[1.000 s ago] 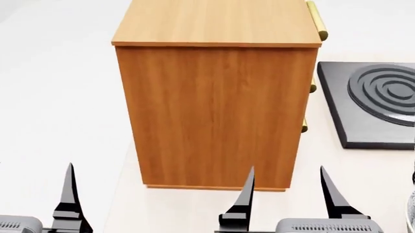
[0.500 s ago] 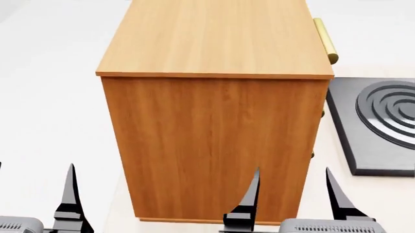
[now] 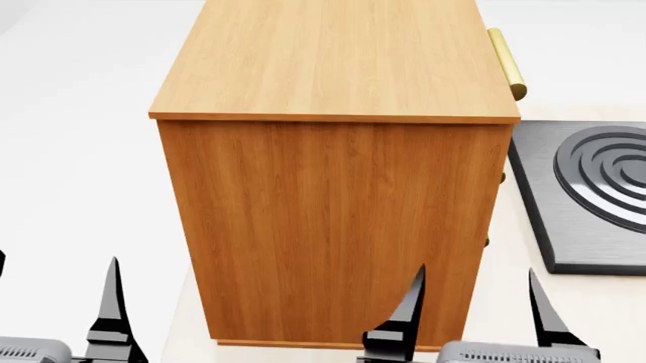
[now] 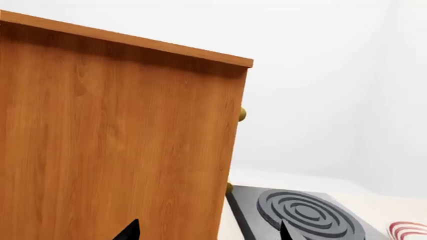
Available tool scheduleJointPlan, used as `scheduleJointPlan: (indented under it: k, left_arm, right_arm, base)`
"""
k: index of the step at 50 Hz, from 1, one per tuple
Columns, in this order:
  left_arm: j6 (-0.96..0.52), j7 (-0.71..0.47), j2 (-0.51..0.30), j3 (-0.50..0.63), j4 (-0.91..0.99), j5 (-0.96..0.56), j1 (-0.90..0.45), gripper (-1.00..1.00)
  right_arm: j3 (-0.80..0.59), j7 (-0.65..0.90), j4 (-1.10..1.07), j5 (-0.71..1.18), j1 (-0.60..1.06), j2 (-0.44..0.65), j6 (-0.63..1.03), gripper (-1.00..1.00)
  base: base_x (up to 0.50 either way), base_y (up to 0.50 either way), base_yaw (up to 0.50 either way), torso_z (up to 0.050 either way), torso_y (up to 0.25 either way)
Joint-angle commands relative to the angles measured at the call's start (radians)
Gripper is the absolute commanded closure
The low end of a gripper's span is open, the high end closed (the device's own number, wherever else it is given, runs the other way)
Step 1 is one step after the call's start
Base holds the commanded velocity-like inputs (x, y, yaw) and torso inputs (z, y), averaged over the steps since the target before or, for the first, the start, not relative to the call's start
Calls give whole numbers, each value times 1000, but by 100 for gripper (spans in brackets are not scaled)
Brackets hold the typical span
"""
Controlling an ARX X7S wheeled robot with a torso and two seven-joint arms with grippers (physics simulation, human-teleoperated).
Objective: Put the bowl on the top of the cabinet.
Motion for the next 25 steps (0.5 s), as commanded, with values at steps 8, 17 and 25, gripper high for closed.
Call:
scheduleJointPlan:
  k: [8, 17, 25]
  left_arm:
    - [4, -5, -1, 9, -27, -9, -13, -100]
    - [7, -10, -5, 9, -33, -11, -15, -100]
    - [13, -13, -6, 13, -40, -12, -15, -100]
  right_arm:
    - [70, 25, -205, -41, 2, 72, 351, -100]
    - [201, -34, -314, 24, -48, 127, 529, -100]
    - [266, -62, -406, 57, -62, 153, 679, -100]
  base:
    - [0, 0, 0, 0, 0]
    - [0, 0, 0, 0, 0]
    - [0, 0, 0, 0, 0]
